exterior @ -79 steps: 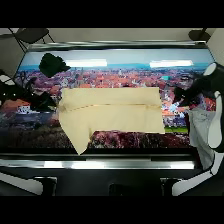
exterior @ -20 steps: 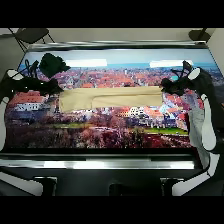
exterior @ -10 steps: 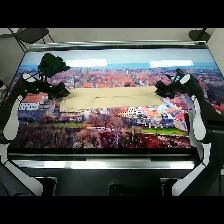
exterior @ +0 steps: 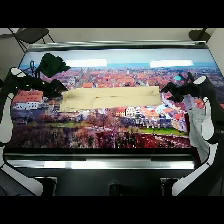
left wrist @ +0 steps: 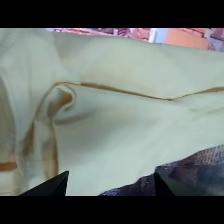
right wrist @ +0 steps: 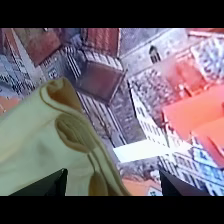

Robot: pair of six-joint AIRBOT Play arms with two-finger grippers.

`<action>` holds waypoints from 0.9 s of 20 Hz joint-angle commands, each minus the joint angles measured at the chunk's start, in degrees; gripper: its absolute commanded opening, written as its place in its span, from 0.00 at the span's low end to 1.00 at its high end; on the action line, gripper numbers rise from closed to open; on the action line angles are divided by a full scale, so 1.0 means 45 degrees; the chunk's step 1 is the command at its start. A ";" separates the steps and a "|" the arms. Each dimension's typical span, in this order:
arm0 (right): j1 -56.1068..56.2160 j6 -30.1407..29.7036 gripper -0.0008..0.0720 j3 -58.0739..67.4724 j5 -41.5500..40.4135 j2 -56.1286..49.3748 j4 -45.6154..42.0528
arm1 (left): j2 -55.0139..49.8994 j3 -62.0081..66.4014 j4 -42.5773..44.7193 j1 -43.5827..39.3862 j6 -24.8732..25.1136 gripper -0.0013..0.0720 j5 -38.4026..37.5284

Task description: Fold the shirts.

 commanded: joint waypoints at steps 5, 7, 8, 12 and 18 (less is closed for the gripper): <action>0.0359 0.0253 0.92 0.0000 0.0568 -0.1185 0.2822 | 0.1802 0.0044 -0.2424 -0.0296 0.0219 0.85 -0.0554; 0.0797 0.0272 0.82 0.0000 0.0680 -0.1268 0.2642 | 0.2127 0.0044 -0.3016 -0.0525 0.0316 0.85 -0.0554; 0.1020 0.0267 0.74 0.0000 0.0631 -0.1311 0.2458 | 0.2205 0.0044 -0.3327 -0.0646 0.0316 0.85 -0.0554; 0.1307 0.0185 0.06 0.0005 -0.0850 -0.1316 0.2307 | 0.2259 0.0039 -0.3735 -0.1156 0.0316 0.85 -0.0568; 0.1311 -0.1350 0.06 0.0015 0.0272 0.0549 0.2297 | 0.1797 -0.0121 -0.3691 -0.2584 0.1001 0.16 0.0024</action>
